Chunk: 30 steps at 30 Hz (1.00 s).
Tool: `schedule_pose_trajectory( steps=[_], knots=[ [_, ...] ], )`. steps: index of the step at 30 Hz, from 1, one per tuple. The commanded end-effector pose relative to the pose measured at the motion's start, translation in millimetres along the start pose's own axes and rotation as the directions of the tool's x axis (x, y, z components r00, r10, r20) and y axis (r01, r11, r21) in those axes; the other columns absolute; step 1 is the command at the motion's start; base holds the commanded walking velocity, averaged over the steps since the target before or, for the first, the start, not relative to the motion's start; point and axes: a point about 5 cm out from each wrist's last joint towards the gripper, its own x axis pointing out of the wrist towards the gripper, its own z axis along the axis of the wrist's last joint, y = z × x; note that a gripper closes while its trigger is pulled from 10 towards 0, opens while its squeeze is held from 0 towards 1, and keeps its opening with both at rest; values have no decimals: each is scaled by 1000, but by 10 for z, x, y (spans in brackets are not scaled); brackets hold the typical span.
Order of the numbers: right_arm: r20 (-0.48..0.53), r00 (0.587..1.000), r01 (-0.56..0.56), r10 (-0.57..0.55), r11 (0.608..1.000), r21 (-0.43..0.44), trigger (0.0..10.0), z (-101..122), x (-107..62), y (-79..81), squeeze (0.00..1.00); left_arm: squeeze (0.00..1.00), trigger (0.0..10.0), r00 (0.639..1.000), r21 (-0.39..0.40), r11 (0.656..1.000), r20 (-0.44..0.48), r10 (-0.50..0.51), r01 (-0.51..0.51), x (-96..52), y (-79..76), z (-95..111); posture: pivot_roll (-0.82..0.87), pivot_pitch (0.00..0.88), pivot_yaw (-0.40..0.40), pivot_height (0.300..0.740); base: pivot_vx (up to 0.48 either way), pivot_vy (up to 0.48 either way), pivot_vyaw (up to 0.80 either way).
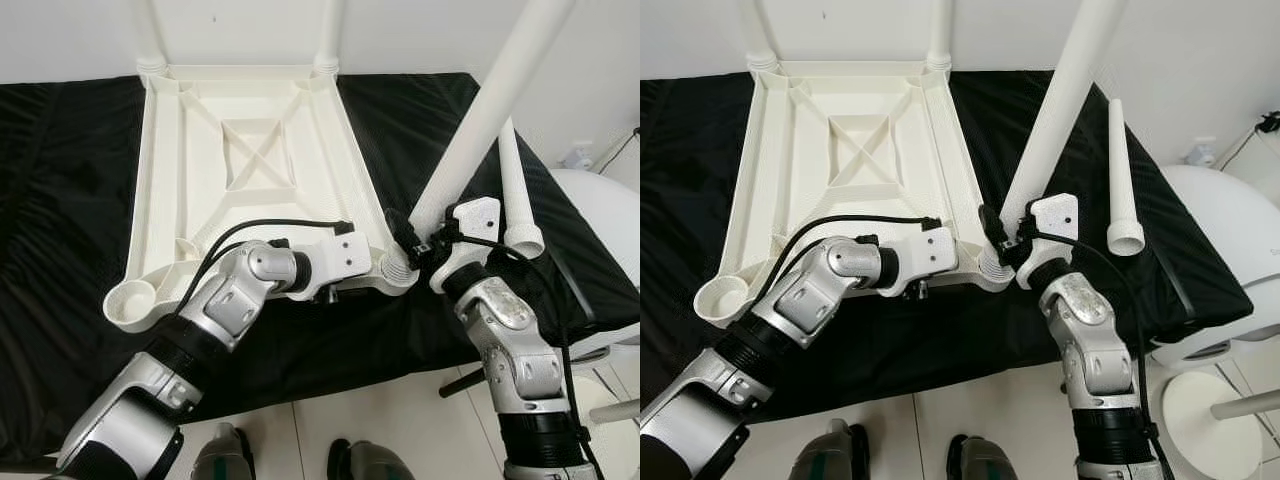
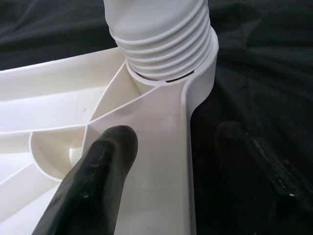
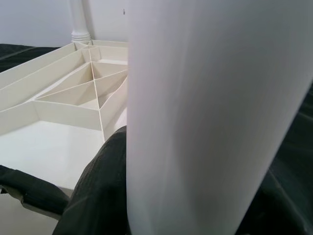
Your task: Building children table
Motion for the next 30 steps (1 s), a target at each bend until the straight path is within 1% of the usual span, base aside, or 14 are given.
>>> schedule_pose_trajectory(
  steps=[1, 4, 6, 10, 18, 21, 24, 30],
  knots=[
    [-183, 982, 43, -37, 999, 30, 10000, -379, -86, 7, 0, 0, 10000, 1000, -6, 1000, -4, -5, 5, 10, -19, -5, -8, 114, -43, 740, 0, 0, 0],
    [-185, 982, 49, -41, 998, 35, 10000, -387, -88, 20, 0, 0, 10000, 1000, -6, 1000, -4, -4, 4, 9, -17, -4, -7, 114, -45, 740, 0, 0, 0],
    [-173, 983, 71, -62, 997, 45, 10000, -372, -73, 70, 0, 0, 10000, 1000, -6, 1000, -5, -1, 1, 3, -9, -5, -5, 115, -46, 740, 0, 0, 0],
    [-157, 984, 88, -80, 995, 45, 10000, -346, -58, 104, 0, 0, 10000, 1000, -6, 1000, -5, 1, -1, -3, -3, -5, -4, 115, -47, 740, 0, 0, 0],
    [-137, 983, 130, -125, 991, 27, 10000, -312, -63, 138, 0, 0, 10000, 1000, -6, 1000, -6, 4, -4, -9, 8, -3, -6, 118, -48, 740, 0, 0, 0],
    [-130, 983, 133, -129, 991, 27, 10000, -293, -54, 158, 0, 0, 10000, 1000, -6, 1000, -5, 5, -5, -10, 12, 0, -7, 118, -48, 740, 0, 0, 0],
    [-113, 981, 160, -158, 987, 15, 10000, -260, -31, 193, 0, 0, 10000, 1000, -7, 1000, -5, 9, -9, -13, 22, -3, -6, 119, -50, 740, 0, 0, 0],
    [-103, 977, 187, -186, 982, -1, 10000, -249, -31, 193, 0, 0, 10000, 1000, -7, 1000, -6, 11, -11, -13, 30, -3, -6, 118, -49, 740, 0, 0, 0]
  ],
)
